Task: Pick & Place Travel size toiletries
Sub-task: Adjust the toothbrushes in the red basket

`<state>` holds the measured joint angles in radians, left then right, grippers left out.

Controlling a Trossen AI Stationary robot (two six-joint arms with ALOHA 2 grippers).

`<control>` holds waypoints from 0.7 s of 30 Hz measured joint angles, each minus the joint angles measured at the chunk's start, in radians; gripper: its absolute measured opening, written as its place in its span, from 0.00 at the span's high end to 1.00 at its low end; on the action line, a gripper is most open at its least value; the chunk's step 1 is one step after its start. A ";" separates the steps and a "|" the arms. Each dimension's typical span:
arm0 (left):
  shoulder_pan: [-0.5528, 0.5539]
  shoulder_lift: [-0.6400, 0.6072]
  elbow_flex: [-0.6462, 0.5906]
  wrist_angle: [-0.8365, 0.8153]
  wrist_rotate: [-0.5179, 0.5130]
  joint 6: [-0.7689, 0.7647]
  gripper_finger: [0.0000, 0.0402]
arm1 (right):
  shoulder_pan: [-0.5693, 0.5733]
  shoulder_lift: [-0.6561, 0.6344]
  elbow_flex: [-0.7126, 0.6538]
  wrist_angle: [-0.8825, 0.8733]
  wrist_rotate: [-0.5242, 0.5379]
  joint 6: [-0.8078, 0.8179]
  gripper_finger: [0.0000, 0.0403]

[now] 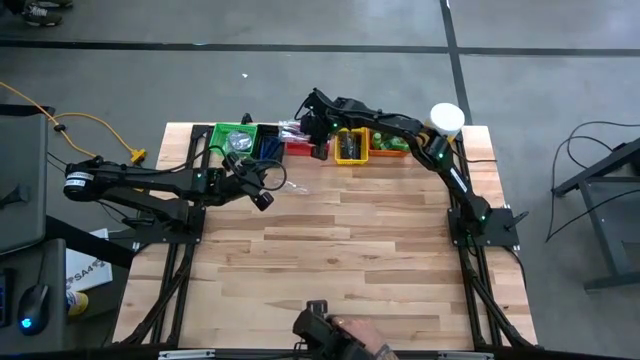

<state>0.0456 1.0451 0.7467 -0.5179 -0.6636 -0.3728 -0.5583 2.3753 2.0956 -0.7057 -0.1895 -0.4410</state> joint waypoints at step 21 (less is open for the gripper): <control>0.000 0.000 0.000 0.000 0.002 -0.002 0.88 | -0.013 -0.060 0.000 -0.045 -0.009 0.010 0.54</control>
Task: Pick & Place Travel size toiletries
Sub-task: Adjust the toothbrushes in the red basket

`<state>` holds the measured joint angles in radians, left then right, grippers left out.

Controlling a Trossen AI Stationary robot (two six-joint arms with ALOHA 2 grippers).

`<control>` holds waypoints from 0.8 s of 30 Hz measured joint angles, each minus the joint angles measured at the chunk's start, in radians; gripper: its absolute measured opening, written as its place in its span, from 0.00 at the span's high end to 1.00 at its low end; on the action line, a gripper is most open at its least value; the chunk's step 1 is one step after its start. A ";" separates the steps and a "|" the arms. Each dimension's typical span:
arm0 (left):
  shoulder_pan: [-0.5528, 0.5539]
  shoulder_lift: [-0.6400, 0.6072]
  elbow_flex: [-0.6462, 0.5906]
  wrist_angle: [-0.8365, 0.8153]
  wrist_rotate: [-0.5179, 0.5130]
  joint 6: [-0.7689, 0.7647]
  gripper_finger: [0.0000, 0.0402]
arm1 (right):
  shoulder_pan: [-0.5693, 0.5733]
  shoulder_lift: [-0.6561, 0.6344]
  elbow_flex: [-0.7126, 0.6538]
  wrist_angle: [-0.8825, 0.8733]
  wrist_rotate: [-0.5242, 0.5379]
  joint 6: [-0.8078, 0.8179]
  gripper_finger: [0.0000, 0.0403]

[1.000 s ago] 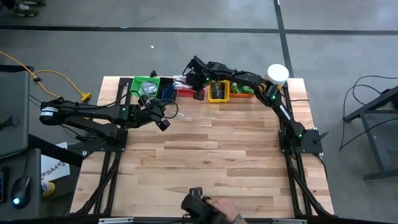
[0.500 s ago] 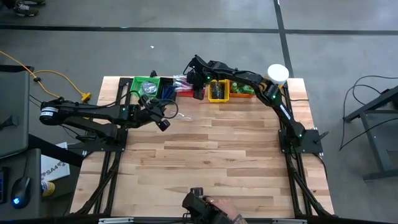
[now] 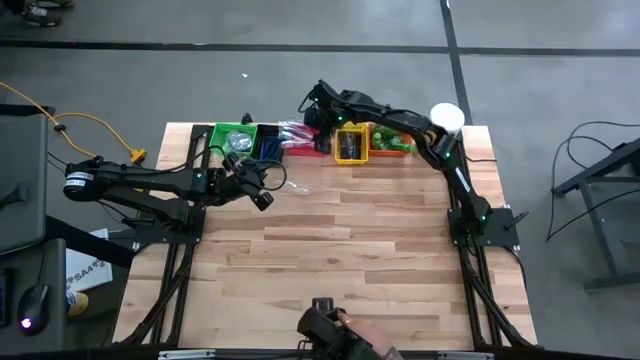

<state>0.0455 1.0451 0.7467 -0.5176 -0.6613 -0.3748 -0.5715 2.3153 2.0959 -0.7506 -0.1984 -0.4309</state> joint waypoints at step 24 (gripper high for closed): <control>0.000 0.000 0.000 0.000 0.000 0.003 0.88 | 0.009 -0.009 -0.001 -0.127 0.181 -0.114 0.99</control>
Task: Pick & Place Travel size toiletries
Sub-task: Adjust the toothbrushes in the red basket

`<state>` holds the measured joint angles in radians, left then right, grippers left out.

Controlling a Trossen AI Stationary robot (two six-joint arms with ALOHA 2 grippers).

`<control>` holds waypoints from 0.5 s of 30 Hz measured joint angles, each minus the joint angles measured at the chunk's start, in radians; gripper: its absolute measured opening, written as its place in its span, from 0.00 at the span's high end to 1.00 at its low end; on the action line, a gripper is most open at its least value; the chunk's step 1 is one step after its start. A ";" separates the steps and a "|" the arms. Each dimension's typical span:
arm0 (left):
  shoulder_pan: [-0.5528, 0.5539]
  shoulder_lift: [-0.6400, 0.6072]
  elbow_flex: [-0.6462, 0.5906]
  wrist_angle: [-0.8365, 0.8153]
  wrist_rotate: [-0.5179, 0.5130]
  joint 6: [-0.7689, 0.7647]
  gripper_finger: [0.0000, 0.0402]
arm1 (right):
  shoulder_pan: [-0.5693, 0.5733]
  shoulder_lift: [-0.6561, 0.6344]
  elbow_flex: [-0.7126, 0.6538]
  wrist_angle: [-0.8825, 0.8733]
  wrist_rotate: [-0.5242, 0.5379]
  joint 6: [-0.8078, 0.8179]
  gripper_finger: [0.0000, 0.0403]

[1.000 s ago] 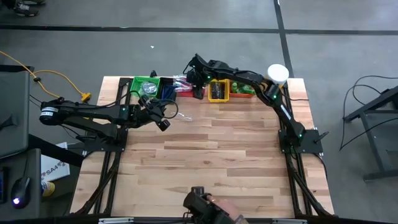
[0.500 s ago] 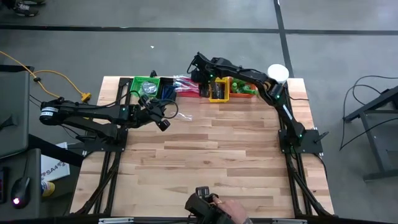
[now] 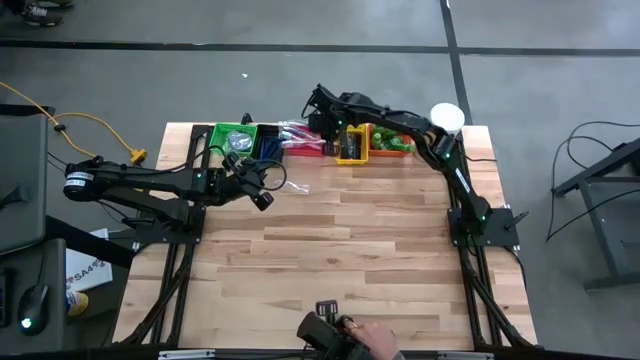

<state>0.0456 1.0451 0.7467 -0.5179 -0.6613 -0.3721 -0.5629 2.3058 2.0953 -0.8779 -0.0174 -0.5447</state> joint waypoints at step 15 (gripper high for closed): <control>0.000 0.000 0.000 0.000 0.000 0.000 0.88 | 0.025 0.008 -0.036 0.028 -0.074 0.028 1.00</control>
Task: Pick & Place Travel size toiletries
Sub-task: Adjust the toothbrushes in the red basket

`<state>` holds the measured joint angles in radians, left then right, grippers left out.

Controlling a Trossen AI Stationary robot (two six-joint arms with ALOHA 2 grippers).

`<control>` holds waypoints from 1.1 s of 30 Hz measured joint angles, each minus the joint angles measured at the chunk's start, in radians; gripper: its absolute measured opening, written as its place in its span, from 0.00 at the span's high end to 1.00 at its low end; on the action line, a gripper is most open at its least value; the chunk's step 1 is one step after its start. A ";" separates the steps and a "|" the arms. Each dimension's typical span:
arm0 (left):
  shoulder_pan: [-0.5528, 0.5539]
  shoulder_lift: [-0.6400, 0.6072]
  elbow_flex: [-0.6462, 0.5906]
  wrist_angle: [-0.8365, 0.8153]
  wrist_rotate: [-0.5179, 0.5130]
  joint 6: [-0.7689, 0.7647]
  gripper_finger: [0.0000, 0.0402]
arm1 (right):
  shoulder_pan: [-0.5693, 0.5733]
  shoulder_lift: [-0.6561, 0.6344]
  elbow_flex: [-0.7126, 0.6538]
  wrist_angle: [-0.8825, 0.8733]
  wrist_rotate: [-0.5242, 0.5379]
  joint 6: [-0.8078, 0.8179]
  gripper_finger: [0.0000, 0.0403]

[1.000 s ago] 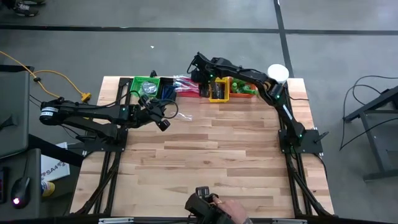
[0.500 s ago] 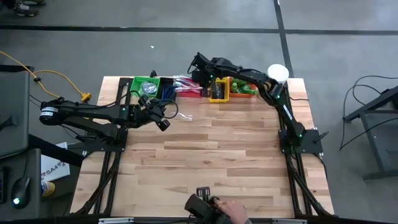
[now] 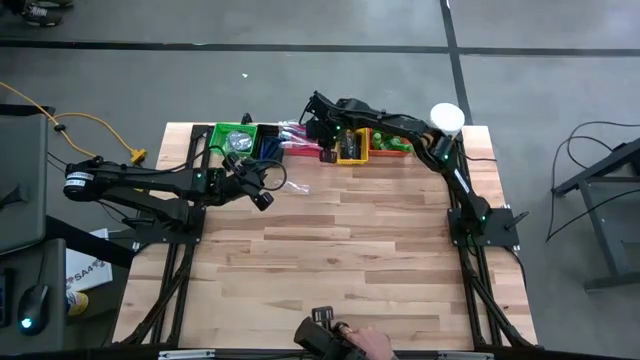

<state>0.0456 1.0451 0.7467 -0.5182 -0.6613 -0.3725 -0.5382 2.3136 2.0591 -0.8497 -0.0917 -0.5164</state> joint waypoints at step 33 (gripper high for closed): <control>0.000 0.000 0.000 0.001 0.023 -0.003 0.88 | 0.022 0.006 0.000 0.143 0.259 -0.101 0.94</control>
<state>0.0453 1.0451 0.7467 -0.5174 -0.6384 -0.3756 -0.5162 2.3192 2.0594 -0.7063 0.1668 -0.6178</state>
